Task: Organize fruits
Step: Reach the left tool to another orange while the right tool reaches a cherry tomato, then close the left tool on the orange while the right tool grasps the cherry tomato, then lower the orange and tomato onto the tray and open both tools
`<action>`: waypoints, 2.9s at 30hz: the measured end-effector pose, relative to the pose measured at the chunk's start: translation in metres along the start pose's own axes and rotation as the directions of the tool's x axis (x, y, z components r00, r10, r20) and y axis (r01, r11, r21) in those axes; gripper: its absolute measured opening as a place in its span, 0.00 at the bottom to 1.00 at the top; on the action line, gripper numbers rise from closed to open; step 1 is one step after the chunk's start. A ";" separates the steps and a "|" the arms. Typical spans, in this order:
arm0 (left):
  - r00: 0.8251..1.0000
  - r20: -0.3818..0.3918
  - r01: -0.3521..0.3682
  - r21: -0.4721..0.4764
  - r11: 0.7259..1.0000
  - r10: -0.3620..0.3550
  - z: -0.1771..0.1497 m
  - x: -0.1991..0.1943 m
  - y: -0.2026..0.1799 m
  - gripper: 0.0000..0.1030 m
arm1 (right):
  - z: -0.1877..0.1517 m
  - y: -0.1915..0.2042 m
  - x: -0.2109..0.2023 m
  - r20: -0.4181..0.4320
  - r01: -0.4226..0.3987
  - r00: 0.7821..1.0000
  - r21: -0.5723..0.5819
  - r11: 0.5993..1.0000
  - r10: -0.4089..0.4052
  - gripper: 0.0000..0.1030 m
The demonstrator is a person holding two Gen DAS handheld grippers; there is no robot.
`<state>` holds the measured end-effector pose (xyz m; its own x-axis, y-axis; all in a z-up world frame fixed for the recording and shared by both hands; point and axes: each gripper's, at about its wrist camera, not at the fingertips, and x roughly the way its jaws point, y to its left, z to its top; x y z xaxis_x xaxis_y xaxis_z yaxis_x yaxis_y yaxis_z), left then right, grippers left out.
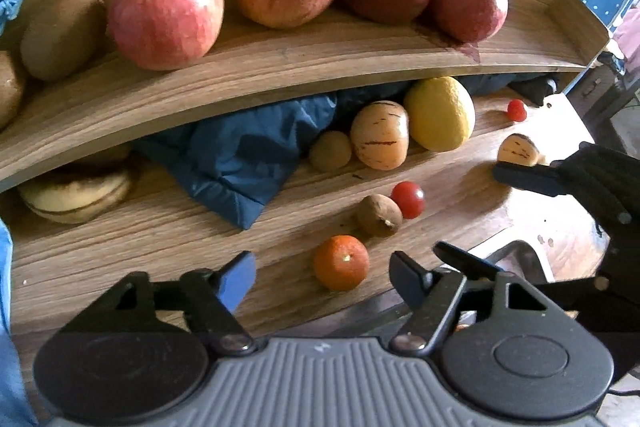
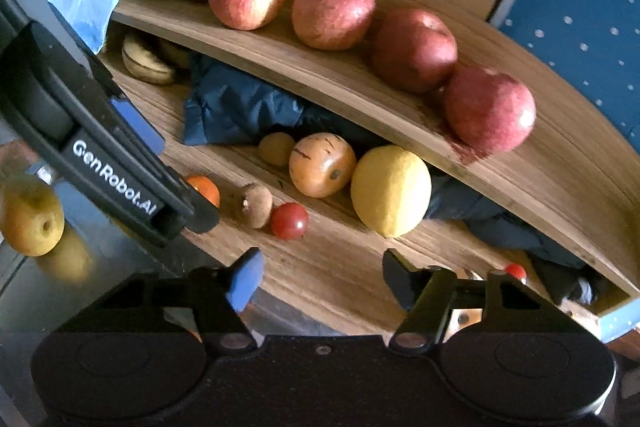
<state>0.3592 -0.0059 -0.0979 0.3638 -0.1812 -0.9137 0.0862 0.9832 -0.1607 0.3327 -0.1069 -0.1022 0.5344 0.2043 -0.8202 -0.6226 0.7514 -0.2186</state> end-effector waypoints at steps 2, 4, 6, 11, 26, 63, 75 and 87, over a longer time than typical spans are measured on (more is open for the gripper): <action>1.000 0.000 0.008 0.001 1.000 -0.008 0.001 0.001 -0.001 0.60 | 0.002 0.001 0.004 0.003 -0.011 1.000 -0.008 1.000 0.011 0.54; 1.000 -0.001 0.017 0.001 1.000 -0.017 0.001 0.002 -0.001 0.54 | 0.005 0.003 0.007 0.006 -0.023 1.000 -0.014 1.000 0.023 0.49; 1.000 -0.001 0.027 -0.001 1.000 -0.027 0.001 0.002 0.000 0.50 | 0.007 0.004 0.011 0.005 -0.030 1.000 -0.018 0.999 0.030 0.44; 0.999 0.002 0.048 0.003 0.999 -0.048 0.003 0.002 -0.001 0.38 | 0.012 0.004 0.017 0.001 -0.047 0.999 -0.010 0.999 0.047 0.38; 0.999 0.003 0.054 0.010 0.998 -0.054 0.003 0.004 0.000 0.33 | 0.017 0.000 0.030 -0.009 -0.095 0.995 0.028 0.995 0.096 0.24; 0.991 0.132 0.023 -0.044 0.999 -0.017 -0.071 -0.061 -0.057 0.32 | -0.072 0.019 -0.103 0.103 -0.093 0.991 0.068 0.993 0.086 0.24; 0.987 0.158 -0.004 -0.087 0.996 0.018 -0.131 -0.084 -0.077 0.32 | -0.122 0.055 -0.143 0.106 -0.134 0.986 0.045 0.990 0.129 0.24; 0.985 0.158 -0.033 -0.181 0.983 0.062 -0.183 -0.104 -0.074 0.32 | -0.137 0.081 -0.156 0.117 -0.183 0.977 0.025 0.983 0.179 0.24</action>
<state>0.1451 -0.0558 -0.0596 0.5107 -0.1211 -0.8512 -0.0949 0.9761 -0.1957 0.1206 -0.1637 -0.0645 0.4775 0.4074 -0.7785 -0.6957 0.7165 -0.0517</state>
